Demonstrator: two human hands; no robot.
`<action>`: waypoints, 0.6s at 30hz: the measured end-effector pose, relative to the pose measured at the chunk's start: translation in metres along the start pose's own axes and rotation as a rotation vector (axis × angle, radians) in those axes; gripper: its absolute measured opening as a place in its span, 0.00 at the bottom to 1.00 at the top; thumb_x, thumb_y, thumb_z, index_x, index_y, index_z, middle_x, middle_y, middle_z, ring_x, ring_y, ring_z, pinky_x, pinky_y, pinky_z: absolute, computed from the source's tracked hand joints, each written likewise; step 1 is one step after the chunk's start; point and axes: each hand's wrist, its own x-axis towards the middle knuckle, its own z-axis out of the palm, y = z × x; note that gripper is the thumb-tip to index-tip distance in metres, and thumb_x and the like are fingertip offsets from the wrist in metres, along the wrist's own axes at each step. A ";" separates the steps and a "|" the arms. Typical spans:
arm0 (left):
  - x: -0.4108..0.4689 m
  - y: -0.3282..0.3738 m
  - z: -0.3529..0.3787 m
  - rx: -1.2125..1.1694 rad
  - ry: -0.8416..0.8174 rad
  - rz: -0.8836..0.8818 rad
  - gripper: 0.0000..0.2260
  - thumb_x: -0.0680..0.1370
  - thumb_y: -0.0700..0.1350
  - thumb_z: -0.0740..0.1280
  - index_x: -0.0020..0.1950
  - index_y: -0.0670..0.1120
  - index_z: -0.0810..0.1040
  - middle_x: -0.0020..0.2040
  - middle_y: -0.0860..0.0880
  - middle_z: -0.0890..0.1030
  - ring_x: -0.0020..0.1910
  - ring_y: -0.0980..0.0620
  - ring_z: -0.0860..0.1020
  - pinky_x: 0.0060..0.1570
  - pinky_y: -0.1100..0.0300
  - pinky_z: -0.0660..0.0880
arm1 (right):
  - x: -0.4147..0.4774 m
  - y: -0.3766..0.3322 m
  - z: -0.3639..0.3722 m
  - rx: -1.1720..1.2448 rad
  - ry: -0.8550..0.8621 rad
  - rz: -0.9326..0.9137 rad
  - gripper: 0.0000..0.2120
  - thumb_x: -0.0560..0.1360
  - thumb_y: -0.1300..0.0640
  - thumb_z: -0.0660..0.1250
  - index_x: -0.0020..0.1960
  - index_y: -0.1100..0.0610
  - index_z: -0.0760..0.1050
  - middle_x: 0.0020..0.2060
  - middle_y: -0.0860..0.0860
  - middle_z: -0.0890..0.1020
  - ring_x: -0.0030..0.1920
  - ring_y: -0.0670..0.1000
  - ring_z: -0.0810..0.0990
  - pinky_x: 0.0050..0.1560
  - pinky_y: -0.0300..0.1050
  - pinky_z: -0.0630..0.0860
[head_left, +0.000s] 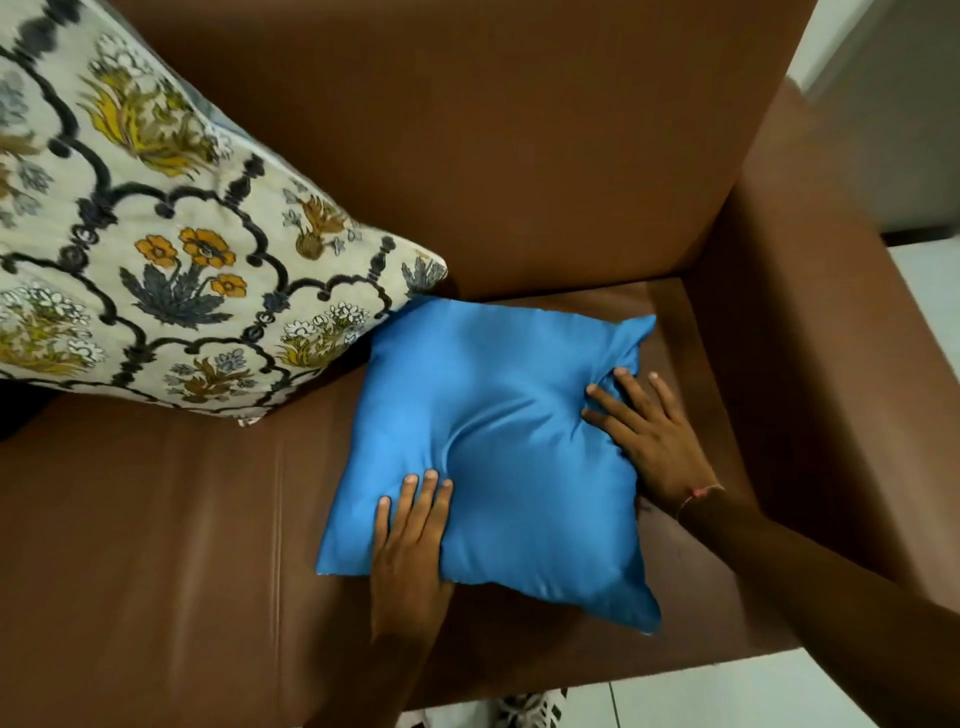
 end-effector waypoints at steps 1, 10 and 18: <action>0.001 0.003 -0.010 -0.053 0.007 0.011 0.32 0.69 0.45 0.63 0.75 0.44 0.69 0.76 0.48 0.68 0.76 0.44 0.66 0.73 0.45 0.56 | 0.000 0.001 -0.009 0.027 -0.009 0.010 0.23 0.74 0.58 0.55 0.66 0.54 0.77 0.70 0.54 0.75 0.73 0.64 0.67 0.72 0.64 0.56; 0.047 0.041 -0.130 -0.425 0.037 0.074 0.25 0.67 0.42 0.71 0.64 0.54 0.78 0.59 0.60 0.80 0.58 0.68 0.75 0.58 0.76 0.68 | -0.028 0.047 -0.132 0.503 0.150 0.129 0.29 0.70 0.54 0.64 0.71 0.55 0.68 0.72 0.43 0.70 0.75 0.51 0.66 0.77 0.53 0.54; 0.208 0.073 -0.229 -0.734 -0.095 -0.034 0.11 0.72 0.46 0.77 0.53 0.51 0.83 0.48 0.52 0.87 0.48 0.52 0.85 0.50 0.47 0.81 | 0.043 0.085 -0.223 0.671 0.406 0.448 0.17 0.80 0.52 0.60 0.62 0.62 0.74 0.52 0.59 0.81 0.53 0.59 0.79 0.53 0.57 0.74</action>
